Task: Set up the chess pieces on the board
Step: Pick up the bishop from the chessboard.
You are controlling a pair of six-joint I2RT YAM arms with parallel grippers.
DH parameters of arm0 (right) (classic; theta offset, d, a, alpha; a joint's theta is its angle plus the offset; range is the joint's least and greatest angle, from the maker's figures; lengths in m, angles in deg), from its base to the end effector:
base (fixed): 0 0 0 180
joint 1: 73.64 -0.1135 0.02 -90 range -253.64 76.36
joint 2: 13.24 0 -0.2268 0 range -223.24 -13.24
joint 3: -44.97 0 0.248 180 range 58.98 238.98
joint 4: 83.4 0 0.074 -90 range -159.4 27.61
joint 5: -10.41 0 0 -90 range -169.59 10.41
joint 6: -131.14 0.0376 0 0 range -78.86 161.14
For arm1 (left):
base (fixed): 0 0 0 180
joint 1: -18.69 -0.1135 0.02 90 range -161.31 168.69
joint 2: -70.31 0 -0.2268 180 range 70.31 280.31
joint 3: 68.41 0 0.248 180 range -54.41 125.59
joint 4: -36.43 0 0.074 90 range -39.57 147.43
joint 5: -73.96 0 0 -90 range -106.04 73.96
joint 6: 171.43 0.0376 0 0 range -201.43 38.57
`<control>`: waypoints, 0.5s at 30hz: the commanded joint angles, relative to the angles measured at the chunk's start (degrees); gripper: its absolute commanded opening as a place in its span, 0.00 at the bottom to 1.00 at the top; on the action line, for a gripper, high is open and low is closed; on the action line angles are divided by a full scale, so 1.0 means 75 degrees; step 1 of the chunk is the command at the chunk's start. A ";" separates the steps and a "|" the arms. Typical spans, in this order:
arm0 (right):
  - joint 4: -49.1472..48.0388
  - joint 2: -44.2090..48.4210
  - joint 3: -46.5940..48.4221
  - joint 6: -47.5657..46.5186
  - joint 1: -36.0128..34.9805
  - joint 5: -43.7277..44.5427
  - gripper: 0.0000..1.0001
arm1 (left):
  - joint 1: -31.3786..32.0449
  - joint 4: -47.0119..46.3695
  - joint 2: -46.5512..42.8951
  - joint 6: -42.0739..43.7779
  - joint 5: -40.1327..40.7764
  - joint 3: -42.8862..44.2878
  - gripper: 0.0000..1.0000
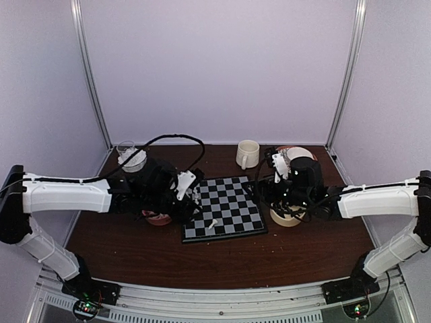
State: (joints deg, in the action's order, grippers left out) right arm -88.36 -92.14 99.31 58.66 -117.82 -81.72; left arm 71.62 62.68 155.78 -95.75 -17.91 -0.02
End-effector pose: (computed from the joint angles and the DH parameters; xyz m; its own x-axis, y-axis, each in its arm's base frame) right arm 0.2192 0.2150 0.1955 -0.4466 -0.0145 -0.8946 -0.6157 0.7305 0.2955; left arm 0.1921 -0.2563 0.1902 -0.6016 0.3862 -0.6993 0.6843 0.7008 -0.2016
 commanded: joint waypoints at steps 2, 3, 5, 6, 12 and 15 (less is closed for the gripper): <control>0.0241 -0.0349 0.0692 0.0527 0.0079 -0.3033 1.00 | -0.0024 -0.2027 -0.1498 0.0347 0.0701 -0.1016 0.57; 0.0414 -0.0395 0.0783 0.0442 0.0068 -0.3073 1.00 | -0.0015 -0.2260 -0.1656 0.0326 0.0881 -0.1237 0.60; 0.0756 -0.0350 0.0853 -0.0029 -0.0040 -0.2756 1.00 | -0.0029 -0.2593 -0.1872 0.0218 0.1336 -0.1572 0.68; 0.0892 -0.0310 0.0878 -0.0357 -0.0169 -0.2571 1.00 | -0.0029 -0.2657 -0.1941 0.0168 0.1580 -0.1689 0.71; 0.2177 -0.0462 0.1330 -0.2978 -0.1256 -0.0716 1.00 | -0.0630 -0.2483 -0.1973 -0.0686 0.1752 -0.1820 0.74; 0.2871 -0.0803 0.1731 -0.3268 -0.1386 -0.0600 0.90 | -0.0923 -0.2532 -0.2123 -0.0971 0.1492 -0.1977 0.74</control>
State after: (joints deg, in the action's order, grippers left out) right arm -75.39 -95.33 108.36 43.21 -126.76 -91.93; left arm 67.33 47.21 141.23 -98.68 -6.56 -13.24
